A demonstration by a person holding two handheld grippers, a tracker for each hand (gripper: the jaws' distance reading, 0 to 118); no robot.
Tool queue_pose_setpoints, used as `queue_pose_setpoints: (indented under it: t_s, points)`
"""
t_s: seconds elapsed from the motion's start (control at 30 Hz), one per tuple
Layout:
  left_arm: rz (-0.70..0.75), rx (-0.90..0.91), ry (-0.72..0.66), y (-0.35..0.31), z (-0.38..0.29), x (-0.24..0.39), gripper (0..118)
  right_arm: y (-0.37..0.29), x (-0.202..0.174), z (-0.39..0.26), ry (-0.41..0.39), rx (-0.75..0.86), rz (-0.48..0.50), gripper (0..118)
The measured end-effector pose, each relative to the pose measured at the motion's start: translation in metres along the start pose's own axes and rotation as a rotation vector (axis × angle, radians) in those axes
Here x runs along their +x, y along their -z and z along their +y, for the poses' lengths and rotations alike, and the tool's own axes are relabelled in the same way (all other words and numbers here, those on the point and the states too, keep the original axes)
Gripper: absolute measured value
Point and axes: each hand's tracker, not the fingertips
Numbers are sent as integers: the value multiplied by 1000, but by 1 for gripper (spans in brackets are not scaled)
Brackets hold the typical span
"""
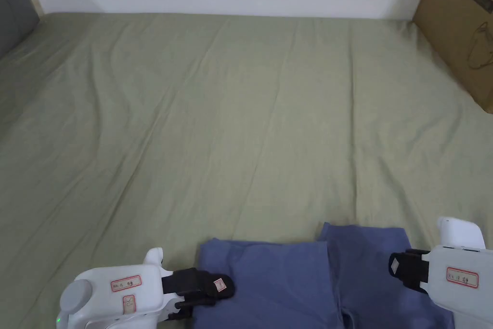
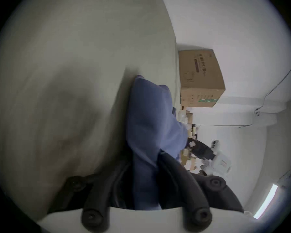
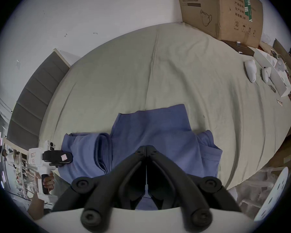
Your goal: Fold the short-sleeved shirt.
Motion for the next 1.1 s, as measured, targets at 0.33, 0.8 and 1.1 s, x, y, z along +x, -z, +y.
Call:
queue_pose_setpoints:
  t_s: [0.33, 0.8, 1.1]
  points:
    - [54, 72, 88, -91, 35, 8, 13, 10, -25, 11, -35, -4, 14, 0]
    - [360, 252, 75, -193, 48, 7, 13, 24, -39, -1, -55, -41, 55, 0]
    - [416, 250, 289, -155, 23, 144, 14, 8, -11, 1, -1, -3, 45, 0]
